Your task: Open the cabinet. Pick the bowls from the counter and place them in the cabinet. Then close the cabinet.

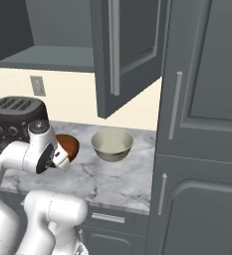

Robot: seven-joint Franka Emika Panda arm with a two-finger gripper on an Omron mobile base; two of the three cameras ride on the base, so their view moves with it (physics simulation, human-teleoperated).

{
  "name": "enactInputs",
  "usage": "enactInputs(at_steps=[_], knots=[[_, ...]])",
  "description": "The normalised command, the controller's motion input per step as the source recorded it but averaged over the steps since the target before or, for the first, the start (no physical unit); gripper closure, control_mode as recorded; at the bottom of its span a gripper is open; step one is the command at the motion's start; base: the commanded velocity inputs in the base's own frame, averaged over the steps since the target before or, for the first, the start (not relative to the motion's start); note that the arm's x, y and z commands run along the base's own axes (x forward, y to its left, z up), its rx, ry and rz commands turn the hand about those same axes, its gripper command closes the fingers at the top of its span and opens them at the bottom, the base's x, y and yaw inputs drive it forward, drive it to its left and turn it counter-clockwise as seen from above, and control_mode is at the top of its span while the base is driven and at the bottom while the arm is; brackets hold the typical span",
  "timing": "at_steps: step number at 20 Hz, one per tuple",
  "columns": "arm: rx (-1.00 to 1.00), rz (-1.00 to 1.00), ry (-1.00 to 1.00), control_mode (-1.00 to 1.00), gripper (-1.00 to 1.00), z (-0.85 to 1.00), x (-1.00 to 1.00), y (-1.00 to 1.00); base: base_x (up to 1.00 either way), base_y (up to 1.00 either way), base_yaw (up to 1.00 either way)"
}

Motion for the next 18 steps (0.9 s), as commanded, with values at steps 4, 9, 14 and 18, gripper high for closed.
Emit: enactInputs(at_steps=[4,9,14,18], knots=[[-0.05,0.0,0.0,-1.0,-1.0,-0.41,0.69,0.0,0.0,0.0,0.0],[-0.01,0.0,0.0,-1.0,-1.0,-0.26,0.8,0.0,0.0,0.0,0.0],[0.0,0.0,0.0,-1.0,-1.0,-0.15,0.82,0.0,0.0,0.0,0.0],[-0.03,0.0,0.0,-1.0,-1.0,-0.53,0.13,0.01,0.0,0.0,0.0]])
